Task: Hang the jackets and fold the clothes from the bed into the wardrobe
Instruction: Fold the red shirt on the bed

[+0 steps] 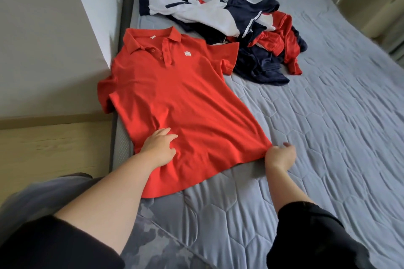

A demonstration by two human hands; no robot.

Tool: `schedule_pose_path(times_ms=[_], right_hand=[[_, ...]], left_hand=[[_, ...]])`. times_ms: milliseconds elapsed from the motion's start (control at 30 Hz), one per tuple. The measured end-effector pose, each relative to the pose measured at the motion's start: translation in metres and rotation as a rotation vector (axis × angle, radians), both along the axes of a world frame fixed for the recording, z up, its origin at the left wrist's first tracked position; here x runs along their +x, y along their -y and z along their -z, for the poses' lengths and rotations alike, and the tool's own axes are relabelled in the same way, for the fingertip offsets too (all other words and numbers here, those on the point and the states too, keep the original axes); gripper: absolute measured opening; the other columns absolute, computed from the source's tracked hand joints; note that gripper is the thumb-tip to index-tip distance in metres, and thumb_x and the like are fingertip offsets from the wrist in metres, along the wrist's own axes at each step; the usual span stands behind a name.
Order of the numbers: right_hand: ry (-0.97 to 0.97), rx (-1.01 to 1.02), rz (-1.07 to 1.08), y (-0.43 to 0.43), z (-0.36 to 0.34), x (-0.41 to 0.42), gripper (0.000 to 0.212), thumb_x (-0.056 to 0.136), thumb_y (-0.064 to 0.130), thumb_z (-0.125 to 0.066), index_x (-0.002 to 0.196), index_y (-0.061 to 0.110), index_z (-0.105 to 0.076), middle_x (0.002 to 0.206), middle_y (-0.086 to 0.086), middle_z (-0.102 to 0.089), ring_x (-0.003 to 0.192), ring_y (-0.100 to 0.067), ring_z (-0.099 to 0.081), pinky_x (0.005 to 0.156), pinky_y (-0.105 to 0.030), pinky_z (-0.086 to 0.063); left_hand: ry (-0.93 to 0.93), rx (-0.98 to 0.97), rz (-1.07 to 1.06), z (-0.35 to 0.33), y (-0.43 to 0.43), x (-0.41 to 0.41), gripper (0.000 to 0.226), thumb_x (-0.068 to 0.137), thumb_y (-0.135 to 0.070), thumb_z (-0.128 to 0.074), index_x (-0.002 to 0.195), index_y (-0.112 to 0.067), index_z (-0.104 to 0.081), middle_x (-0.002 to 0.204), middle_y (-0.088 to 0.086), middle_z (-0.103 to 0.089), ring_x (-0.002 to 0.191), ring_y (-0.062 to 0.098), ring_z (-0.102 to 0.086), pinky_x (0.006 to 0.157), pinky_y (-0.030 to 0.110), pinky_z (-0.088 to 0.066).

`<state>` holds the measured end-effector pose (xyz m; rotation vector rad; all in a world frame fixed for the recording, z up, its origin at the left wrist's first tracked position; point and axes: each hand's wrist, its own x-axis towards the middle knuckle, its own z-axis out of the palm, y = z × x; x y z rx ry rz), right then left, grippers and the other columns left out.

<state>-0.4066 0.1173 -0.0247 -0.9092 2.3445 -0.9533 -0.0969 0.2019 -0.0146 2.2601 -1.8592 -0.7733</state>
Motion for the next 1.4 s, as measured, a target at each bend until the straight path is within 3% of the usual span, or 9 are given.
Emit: schedule_pose_path(times_ms=[267,400,533,667,967,1067,1167,1300,1400], right_hand=[[-0.490,-0.239,-0.957,-0.020,-0.016,0.111,0.043,0.076,0.000,-0.057,0.118,-0.002,-0.060,0.130,-0.024,-0.050,0.124,-0.040,-0.043,0.109,-0.043,-0.029],[-0.434,-0.292,-1.367,-0.040,-0.018,0.173,0.028,0.076,-0.002,-0.057,0.103,-0.003,-0.066,0.110,-0.022,-0.060,0.105,-0.040,-0.053,0.095,-0.043,-0.041],[-0.390,-0.248,-1.672,-0.064,-0.010,0.201,0.021,0.085,0.005,-0.056,0.104,0.001,-0.065,0.102,-0.017,-0.060,0.097,-0.036,-0.053,0.091,-0.040,-0.040],[-0.297,-0.221,-1.671,-0.073,-0.007,0.202,0.024,0.091,0.023,-0.061,0.106,0.005,-0.064,0.102,-0.012,-0.061,0.099,-0.030,-0.053,0.092,-0.034,-0.039],[-0.301,-0.028,-1.669,-0.086,-0.004,0.154,0.043,0.079,0.047,-0.071,0.105,0.014,-0.059,0.094,0.008,-0.051,0.094,-0.017,-0.049,0.082,-0.021,-0.035],[-0.320,0.001,-1.746,-0.089,-0.006,0.146,0.072,0.071,0.054,-0.075,0.126,0.013,-0.053,0.113,0.002,-0.051,0.106,-0.016,-0.045,0.097,-0.025,-0.035],[-0.347,-0.007,-1.870,-0.094,-0.011,0.142,0.094,0.060,0.050,-0.081,0.138,0.014,-0.044,0.122,-0.002,-0.050,0.110,-0.018,-0.045,0.101,-0.029,-0.037],[-0.433,-0.199,-1.832,-0.093,-0.011,0.136,0.053,0.065,0.005,-0.071,0.117,0.005,-0.064,0.102,-0.012,-0.066,0.095,-0.032,-0.062,0.082,-0.035,-0.049],[-0.571,-0.125,-1.832,-0.093,-0.016,0.138,0.020,0.073,0.001,-0.060,0.090,0.006,-0.069,0.085,-0.012,-0.066,0.083,-0.033,-0.062,0.069,-0.036,-0.044]], left_hand=[[-0.217,-0.346,-0.551,-0.014,-0.009,0.016,0.024,0.083,-0.002,-0.051,0.087,-0.014,-0.071,0.104,0.007,-0.064,0.100,0.029,-0.057,0.082,0.033,-0.044],[-0.270,-0.114,-0.827,-0.003,-0.039,0.056,0.019,0.088,-0.006,-0.049,0.088,-0.006,-0.068,0.097,0.017,-0.068,0.094,0.035,-0.062,0.079,0.036,-0.051],[-0.832,0.082,-1.008,0.003,-0.068,0.072,0.027,0.097,-0.010,-0.045,0.072,-0.009,-0.055,0.059,0.010,-0.058,0.037,0.014,-0.056,0.039,0.016,-0.042],[-0.945,0.103,-0.959,-0.003,-0.076,0.072,0.022,0.097,-0.023,-0.048,0.081,-0.013,-0.058,0.068,0.007,-0.060,0.049,0.015,-0.055,0.046,0.018,-0.041],[-0.684,0.365,-0.525,-0.016,-0.075,0.037,0.031,0.082,-0.043,-0.067,0.083,-0.013,-0.061,0.073,0.002,-0.065,0.064,0.018,-0.062,0.054,0.023,-0.047],[-1.017,0.406,-0.692,-0.022,-0.076,0.028,0.008,0.090,-0.015,-0.056,0.082,-0.012,-0.058,0.061,0.002,-0.064,0.050,0.013,-0.061,0.046,0.021,-0.047],[-1.455,0.599,-0.824,-0.034,-0.078,0.035,0.042,0.096,-0.015,-0.039,0.075,0.001,-0.072,0.072,0.015,-0.072,0.053,0.016,-0.068,0.037,0.017,-0.047],[-1.174,0.888,-0.531,-0.040,-0.090,0.045,0.041,0.097,-0.025,-0.032,0.071,-0.005,-0.057,0.082,0.016,-0.073,0.054,0.015,-0.068,0.031,0.012,-0.035],[-0.924,0.965,-0.477,-0.039,-0.096,0.041,0.041,0.100,-0.038,-0.032,0.082,-0.008,-0.052,0.103,0.018,-0.070,0.071,0.021,-0.071,0.039,0.017,-0.044]])
